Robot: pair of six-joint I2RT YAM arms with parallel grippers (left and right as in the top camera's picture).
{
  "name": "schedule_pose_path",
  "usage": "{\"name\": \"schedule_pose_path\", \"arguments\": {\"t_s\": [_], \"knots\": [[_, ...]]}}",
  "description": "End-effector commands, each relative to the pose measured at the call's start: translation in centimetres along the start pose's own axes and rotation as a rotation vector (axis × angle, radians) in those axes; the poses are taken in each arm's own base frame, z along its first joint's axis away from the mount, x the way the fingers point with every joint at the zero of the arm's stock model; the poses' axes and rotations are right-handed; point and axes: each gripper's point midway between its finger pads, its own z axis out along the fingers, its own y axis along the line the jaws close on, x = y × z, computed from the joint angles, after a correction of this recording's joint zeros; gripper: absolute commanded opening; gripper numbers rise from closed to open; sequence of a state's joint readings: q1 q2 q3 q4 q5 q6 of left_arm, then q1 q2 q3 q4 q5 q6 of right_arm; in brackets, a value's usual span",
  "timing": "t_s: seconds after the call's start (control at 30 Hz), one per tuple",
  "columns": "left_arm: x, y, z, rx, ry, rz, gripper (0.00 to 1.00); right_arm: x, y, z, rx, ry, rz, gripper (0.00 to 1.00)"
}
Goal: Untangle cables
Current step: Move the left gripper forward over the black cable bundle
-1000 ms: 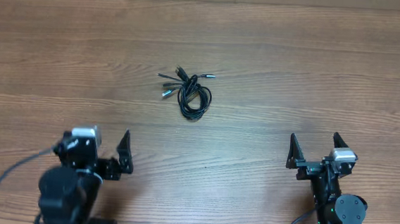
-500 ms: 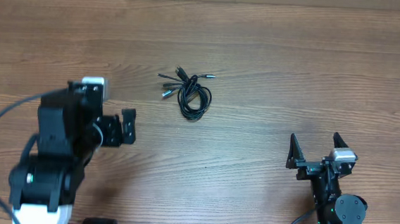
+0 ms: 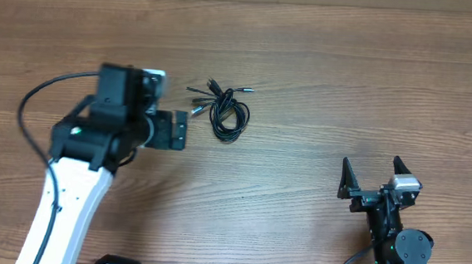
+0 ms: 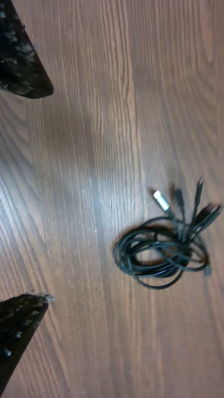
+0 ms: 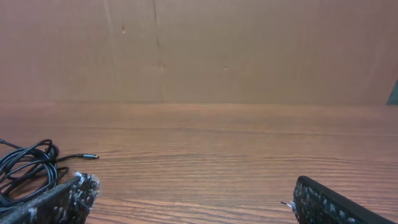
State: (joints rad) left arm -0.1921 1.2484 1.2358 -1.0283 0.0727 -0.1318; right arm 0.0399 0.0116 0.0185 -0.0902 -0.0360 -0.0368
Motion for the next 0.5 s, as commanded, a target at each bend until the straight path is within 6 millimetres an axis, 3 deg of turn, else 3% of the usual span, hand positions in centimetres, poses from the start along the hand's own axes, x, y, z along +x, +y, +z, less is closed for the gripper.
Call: {"name": "schedule_pose_path", "arguments": {"t_s": [0.0,0.27,0.47], "knots": [[-0.7,-1.1,0.9,-0.022,0.012,-0.003,0.99,0.1,-0.3,0.0,0.014,-0.005,0.003,1.00],[-0.6,-4.5,5.3,0.019,0.079,0.074,1.00,0.2,-0.3,0.0,0.014,-0.005,0.003,1.00],[0.1,-5.4,8.8,0.047,0.157,0.053,0.99,0.2,-0.3,0.0,0.014,-0.005,0.003,1.00]]}}
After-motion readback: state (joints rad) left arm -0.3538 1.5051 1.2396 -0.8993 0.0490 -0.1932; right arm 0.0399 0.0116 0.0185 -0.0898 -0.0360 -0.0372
